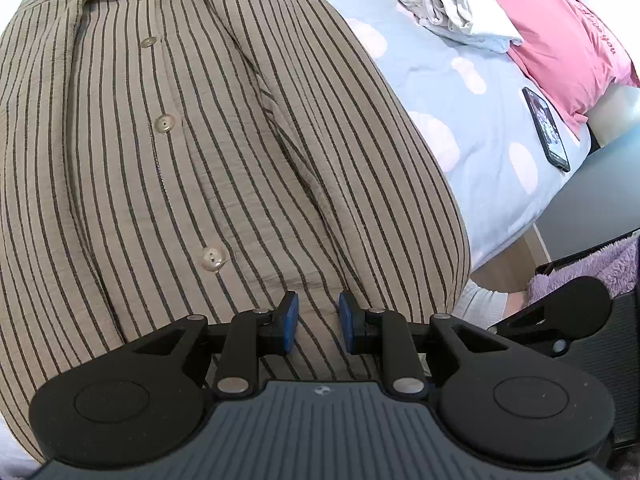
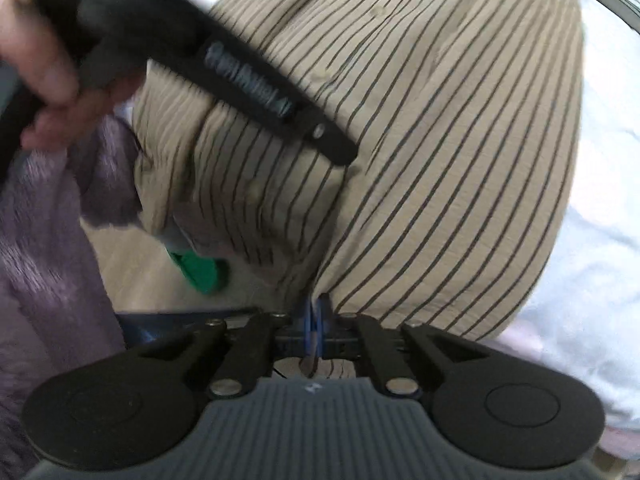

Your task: Fold clothes

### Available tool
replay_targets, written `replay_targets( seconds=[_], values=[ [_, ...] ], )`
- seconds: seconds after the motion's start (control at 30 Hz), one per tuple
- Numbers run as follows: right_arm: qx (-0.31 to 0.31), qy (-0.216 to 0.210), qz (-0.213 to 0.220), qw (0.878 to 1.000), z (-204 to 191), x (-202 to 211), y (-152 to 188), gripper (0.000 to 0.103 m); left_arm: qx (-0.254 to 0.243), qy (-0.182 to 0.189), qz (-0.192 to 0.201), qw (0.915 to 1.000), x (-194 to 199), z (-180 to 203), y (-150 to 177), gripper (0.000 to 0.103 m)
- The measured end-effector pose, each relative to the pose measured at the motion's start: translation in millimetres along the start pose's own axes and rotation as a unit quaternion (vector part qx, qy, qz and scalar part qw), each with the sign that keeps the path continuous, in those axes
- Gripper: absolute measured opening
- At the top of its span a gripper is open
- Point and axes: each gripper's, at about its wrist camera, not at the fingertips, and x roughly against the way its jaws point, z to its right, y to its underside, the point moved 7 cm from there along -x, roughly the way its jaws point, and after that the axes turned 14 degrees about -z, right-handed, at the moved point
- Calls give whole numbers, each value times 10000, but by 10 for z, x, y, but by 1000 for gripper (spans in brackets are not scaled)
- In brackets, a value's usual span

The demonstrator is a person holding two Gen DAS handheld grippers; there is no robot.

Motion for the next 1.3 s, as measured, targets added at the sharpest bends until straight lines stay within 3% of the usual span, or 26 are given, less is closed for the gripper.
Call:
replay_targets(
  seconds=[0.17, 0.23, 0.3, 0.43, 0.53, 0.63, 0.77, 0.87, 0.9, 0.97, 1.1, 1.2, 1.3],
  values=[
    [174, -405, -475, 9979, -91, -142, 72, 3, 79, -22, 80, 9999, 74, -73, 7, 19],
    [158, -375, -469, 9981, -119, -106, 86, 10, 163, -14, 166, 9997, 137, -129, -22, 19],
    [188, -201, -299, 9992, -66, 1, 55, 12, 254, -20, 282, 9993, 225, -197, -61, 19],
    [152, 172, 211, 9995, 58, 246, -128, 32, 523, -70, 596, 9968, 439, -396, -107, 19],
    [13, 220, 532, 9983, 147, 399, -196, 32, 758, -161, 686, 9946, 524, -576, -33, 19],
    [-39, 309, 688, 9971, 254, 459, -212, 36, 780, -488, 772, 9928, 631, -761, 105, 24],
    [-411, 443, 700, 9957, 584, 505, -194, 37, 965, -753, 694, 9901, 759, -1062, 283, 28],
    [-718, 409, 580, 9949, 773, 510, -185, 40, 1148, -922, 528, 9877, 845, -1317, 463, 29],
    [-779, 433, 515, 9947, 833, 515, -178, 46, 1186, -909, 461, 9877, 863, -1389, 527, 33],
    [-851, 493, 398, 9944, 957, 556, -184, 48, 1149, -871, 258, 9892, 849, -1505, 666, 45],
    [-905, 382, 42, 9952, 1053, 525, -191, 49, 952, -866, -230, 9914, 703, -1612, 942, 44],
    [-931, 7, -283, 9953, 1013, 435, -110, 49, 706, -673, -673, 9930, 560, -1515, 1151, 41],
    [-814, -328, -748, 9933, 892, 271, -11, 49, 451, -710, -1131, 9900, 371, -1442, 1298, 41]
  ],
)
